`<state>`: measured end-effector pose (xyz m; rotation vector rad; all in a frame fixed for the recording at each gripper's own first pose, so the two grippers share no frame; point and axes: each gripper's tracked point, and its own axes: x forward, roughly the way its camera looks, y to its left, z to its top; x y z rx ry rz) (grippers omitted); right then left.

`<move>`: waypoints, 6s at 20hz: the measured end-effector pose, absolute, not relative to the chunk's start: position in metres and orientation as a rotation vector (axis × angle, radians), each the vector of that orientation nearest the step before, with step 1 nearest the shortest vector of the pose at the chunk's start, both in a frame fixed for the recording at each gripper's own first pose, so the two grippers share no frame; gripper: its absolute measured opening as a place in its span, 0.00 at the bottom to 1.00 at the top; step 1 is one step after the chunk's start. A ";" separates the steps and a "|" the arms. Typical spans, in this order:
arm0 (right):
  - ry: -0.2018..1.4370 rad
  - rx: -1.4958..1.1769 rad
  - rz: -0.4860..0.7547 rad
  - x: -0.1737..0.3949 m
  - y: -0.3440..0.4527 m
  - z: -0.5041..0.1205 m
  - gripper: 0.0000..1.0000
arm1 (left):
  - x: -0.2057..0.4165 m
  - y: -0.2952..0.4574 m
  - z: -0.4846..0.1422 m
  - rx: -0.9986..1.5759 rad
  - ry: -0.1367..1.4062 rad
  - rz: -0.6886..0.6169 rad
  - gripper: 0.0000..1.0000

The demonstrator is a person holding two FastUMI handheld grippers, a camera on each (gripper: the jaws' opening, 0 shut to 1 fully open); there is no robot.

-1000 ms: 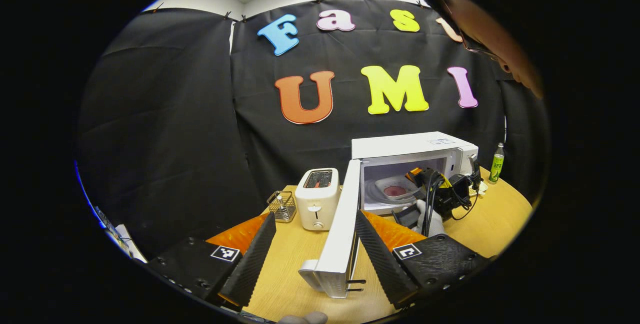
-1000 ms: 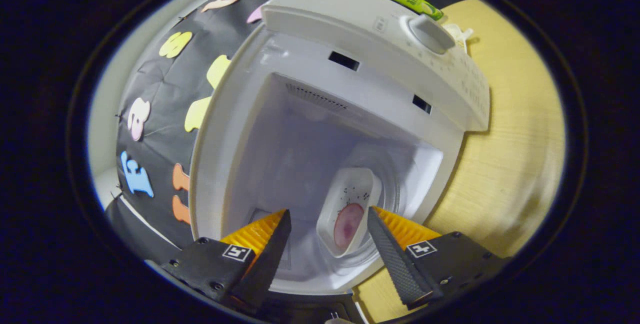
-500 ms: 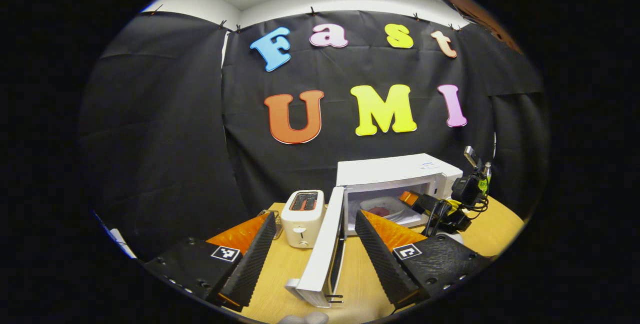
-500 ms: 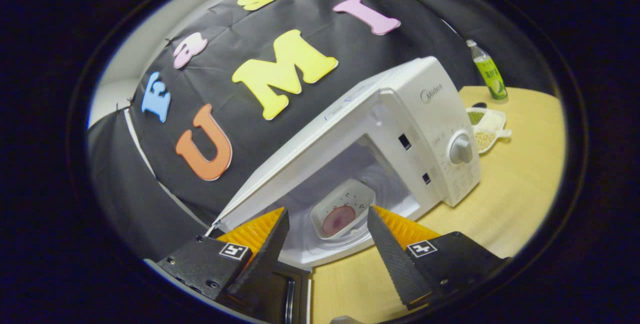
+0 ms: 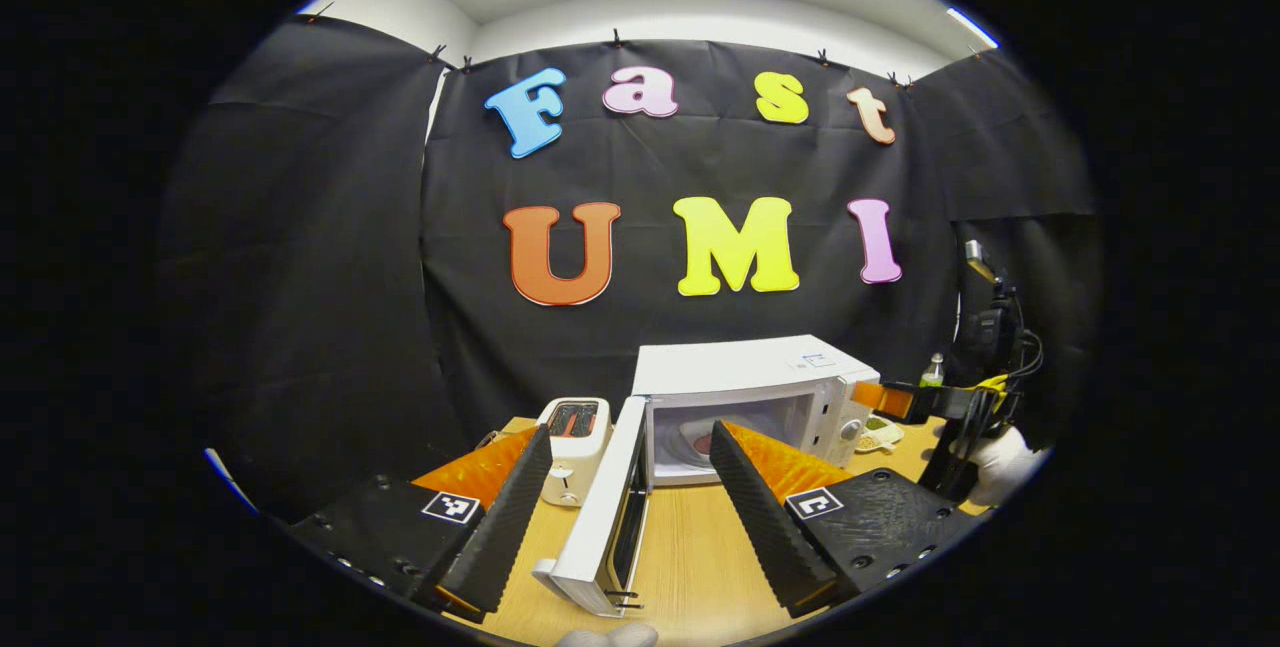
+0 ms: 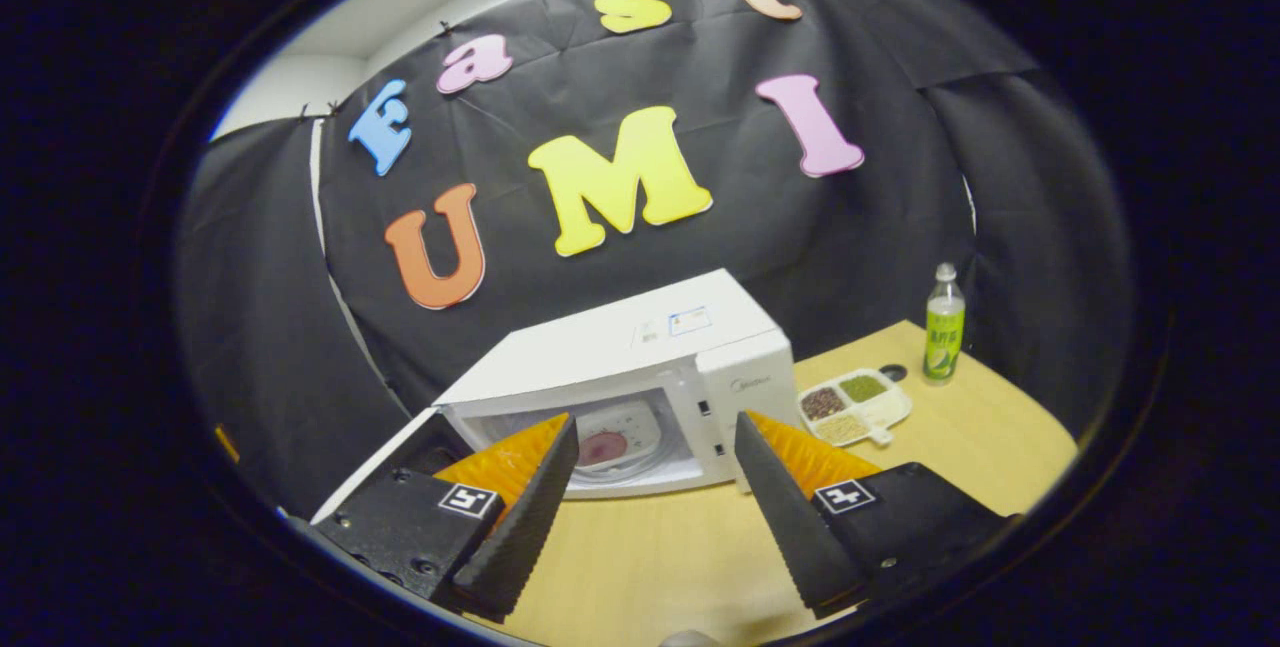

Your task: Open the microwave oven with the left hand, put the food in, and close the microwave oven.

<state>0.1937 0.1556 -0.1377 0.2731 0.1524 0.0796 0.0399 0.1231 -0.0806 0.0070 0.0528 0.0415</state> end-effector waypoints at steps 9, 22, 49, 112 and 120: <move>0.139 0.113 0.013 0.121 0.075 -0.106 1.00 | 0.042 0.169 -0.104 0.003 0.069 0.124 0.95; 0.174 0.077 -0.032 0.082 0.047 -0.095 0.91 | 0.045 0.231 -0.151 0.021 0.087 0.205 0.48; 0.182 0.086 0.046 0.050 0.066 -0.053 0.92 | 0.058 0.173 -0.263 0.028 0.247 0.051 0.00; 0.226 0.111 -0.128 0.069 -0.072 -0.042 1.00 | 0.283 -0.140 -0.266 0.028 0.313 -0.277 0.00; 0.221 0.104 -0.070 0.053 -0.035 -0.042 1.00 | 0.218 -0.112 -0.215 0.084 0.233 -0.269 0.13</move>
